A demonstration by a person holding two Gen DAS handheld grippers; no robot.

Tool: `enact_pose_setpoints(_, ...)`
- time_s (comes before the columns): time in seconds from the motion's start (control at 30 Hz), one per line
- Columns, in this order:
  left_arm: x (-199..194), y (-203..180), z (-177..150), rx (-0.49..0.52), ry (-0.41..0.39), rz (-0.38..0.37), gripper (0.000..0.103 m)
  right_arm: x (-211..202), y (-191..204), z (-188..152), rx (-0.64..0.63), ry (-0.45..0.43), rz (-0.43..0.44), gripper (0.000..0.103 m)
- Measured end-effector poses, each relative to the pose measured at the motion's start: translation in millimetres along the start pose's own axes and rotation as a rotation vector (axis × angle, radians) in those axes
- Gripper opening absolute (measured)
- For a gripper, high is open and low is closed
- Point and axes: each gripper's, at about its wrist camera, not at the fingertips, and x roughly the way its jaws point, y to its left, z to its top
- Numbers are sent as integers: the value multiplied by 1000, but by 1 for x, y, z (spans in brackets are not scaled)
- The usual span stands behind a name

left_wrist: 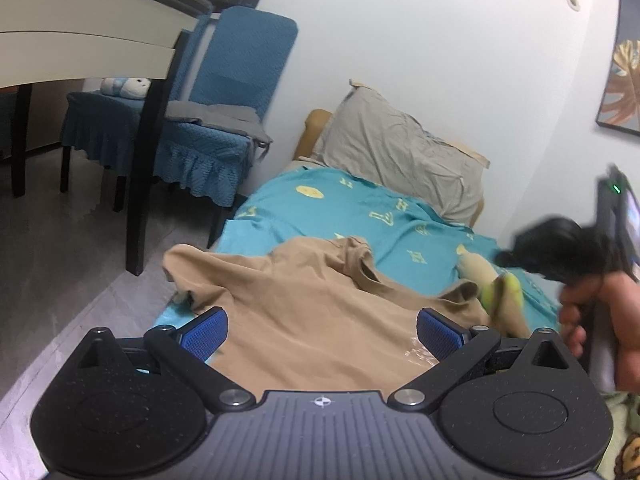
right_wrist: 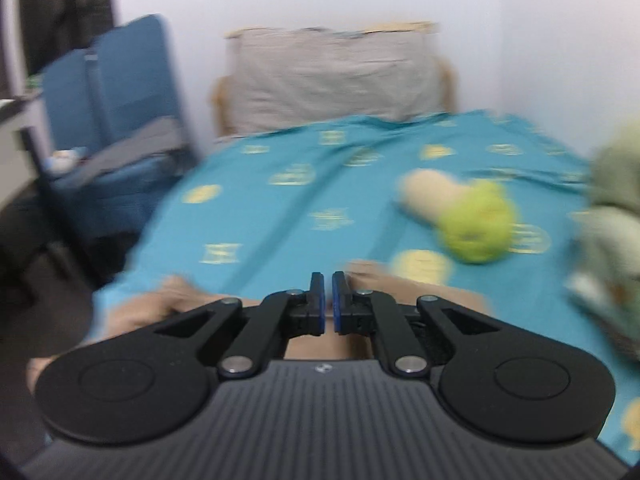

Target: Fold clothes

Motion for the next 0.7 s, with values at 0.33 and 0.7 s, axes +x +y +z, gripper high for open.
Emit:
enact_pose_setpoints(0.33,22,23,-3,-19,60,31,101,35,39,-20,-112,32,61,9)
enact_pose_setpoints(0.7,14,-5,-10,104,31,-2,101,-153,8,-63,-124,-156,16,103)
